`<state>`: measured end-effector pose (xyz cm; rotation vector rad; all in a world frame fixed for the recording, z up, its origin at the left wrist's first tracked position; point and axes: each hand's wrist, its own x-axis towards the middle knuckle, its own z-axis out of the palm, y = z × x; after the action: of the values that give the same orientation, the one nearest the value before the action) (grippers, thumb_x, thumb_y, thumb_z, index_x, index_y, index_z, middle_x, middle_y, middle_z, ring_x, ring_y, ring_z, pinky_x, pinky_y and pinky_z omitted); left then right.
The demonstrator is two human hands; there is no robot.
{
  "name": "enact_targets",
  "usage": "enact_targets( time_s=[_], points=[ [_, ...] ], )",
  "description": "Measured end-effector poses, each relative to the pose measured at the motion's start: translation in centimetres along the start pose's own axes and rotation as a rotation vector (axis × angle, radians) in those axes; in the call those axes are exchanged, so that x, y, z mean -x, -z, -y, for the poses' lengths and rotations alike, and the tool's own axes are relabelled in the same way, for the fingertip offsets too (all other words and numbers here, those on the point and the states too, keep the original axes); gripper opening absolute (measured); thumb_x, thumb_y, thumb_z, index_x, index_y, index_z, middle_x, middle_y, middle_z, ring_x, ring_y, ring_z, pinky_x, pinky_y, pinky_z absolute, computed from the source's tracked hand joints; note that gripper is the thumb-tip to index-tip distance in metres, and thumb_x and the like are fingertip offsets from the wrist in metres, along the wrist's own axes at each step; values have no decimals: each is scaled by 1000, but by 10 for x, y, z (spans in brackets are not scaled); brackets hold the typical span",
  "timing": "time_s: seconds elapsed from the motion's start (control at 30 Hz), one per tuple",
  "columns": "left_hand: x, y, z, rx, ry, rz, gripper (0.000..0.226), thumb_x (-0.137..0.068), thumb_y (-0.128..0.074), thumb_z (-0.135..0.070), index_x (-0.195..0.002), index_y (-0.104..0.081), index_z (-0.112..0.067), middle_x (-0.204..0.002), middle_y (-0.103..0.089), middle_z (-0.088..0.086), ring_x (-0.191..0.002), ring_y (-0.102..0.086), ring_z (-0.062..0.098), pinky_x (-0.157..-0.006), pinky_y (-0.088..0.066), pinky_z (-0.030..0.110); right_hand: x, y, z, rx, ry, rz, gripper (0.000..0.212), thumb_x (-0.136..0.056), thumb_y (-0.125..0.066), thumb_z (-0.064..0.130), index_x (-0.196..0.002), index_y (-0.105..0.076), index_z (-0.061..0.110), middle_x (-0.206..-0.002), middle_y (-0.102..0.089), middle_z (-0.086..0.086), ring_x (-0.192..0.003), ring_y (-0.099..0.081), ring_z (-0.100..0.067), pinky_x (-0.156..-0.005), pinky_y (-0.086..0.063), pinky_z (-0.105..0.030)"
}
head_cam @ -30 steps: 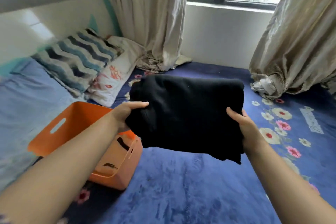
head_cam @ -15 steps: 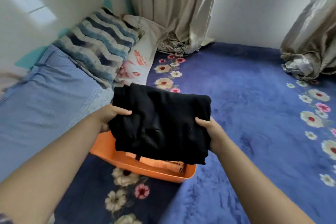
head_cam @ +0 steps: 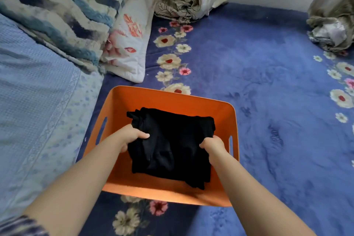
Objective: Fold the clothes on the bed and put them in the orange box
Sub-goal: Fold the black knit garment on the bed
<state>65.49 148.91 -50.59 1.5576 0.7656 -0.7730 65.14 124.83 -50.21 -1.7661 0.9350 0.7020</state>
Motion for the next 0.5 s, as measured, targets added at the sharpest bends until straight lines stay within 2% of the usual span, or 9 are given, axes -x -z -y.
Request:
enact_targets(
  time_s=[0.1, 0.17, 0.23, 0.3, 0.33, 0.37, 0.4, 0.43, 0.5],
  points=[
    [-25, -7, 11, -186, 75, 45, 46, -72, -75, -6, -115, -58, -8, -115, -63, 11, -107, -58, 34, -99, -43, 48, -12, 3, -6, 314, 127, -99, 36, -88, -45, 0, -124, -46, 0, -88, -52, -9, -66, -45, -17, -54, -34, -25],
    [-37, -13, 19, -288, 82, 16, 45, -74, -72, -4, -116, -55, -8, -116, -60, 8, -110, -56, 31, -97, -44, 41, -18, 4, -12, 495, 132, -140, 31, -90, -45, 3, -121, -45, -2, -102, -57, -16, -78, -52, -22, -60, -38, -25],
    [-50, -16, 27, -415, 66, -93, 19, -80, -66, -4, -95, -56, -10, -97, -59, 6, -101, -56, 28, -86, -45, 34, -17, 1, -15, 730, 167, -179, 21, -92, -44, 4, -111, -46, -3, -105, -56, -18, -96, -55, -24, -74, -44, -23],
    [-55, -19, 28, -606, 70, -164, 14, -85, -58, -7, -76, -49, -13, -77, -50, 2, -90, -54, 26, -75, -43, 31, -20, -5, -21, 896, 306, -252, 32, -91, -46, 3, -122, -40, -2, -113, -52, -17, -111, -54, -25, -89, -45, -27],
    [-58, -21, 26, -715, 83, -205, 7, -86, -54, -9, -81, -50, -12, -79, -50, 3, -91, -55, 27, -72, -43, 30, -22, -7, -21, 903, 348, -279, 49, -90, -47, 3, -135, -29, 0, -127, -45, -17, -119, -49, -26, -96, -42, -29],
    [-57, -22, 25, -784, 79, -264, 12, -87, -53, -12, -98, -52, -10, -91, -53, 6, -99, -55, 28, -74, -45, 30, -22, -9, -21, 940, 396, -293, 63, -90, -48, 6, -144, -16, 3, -141, -32, -19, -128, -39, -28, -103, -36, -31],
    [-59, -23, 27, -826, 49, -334, 37, -87, -53, -14, -122, -43, -9, -112, -50, 10, -111, -51, 29, -82, -45, 33, -21, -13, -20, 1022, 452, -278, 72, -92, -50, 12, -147, -5, 7, -150, -15, -20, -138, -23, -32, -110, -27, -35],
    [-62, -25, 28, -872, -32, -391, 59, -86, -53, -16, -139, -28, -11, -132, -39, 13, -122, -42, 30, -93, -42, 35, -24, -17, -22, 1106, 480, -224, 78, -92, -51, 23, -148, 2, 11, -153, 0, -20, -143, -6, -34, -114, -16, -40],
    [-64, -31, 30, -994, -389, -442, 71, -86, -53, -17, -147, -17, -12, -149, -21, 12, -136, -25, 30, -109, -28, 36, -31, -24, -25, 1276, 485, -100, 96, -87, -56, 45, -148, 14, 18, -152, 20, -19, -141, 17, -36, -115, 0, -47]
  ],
)
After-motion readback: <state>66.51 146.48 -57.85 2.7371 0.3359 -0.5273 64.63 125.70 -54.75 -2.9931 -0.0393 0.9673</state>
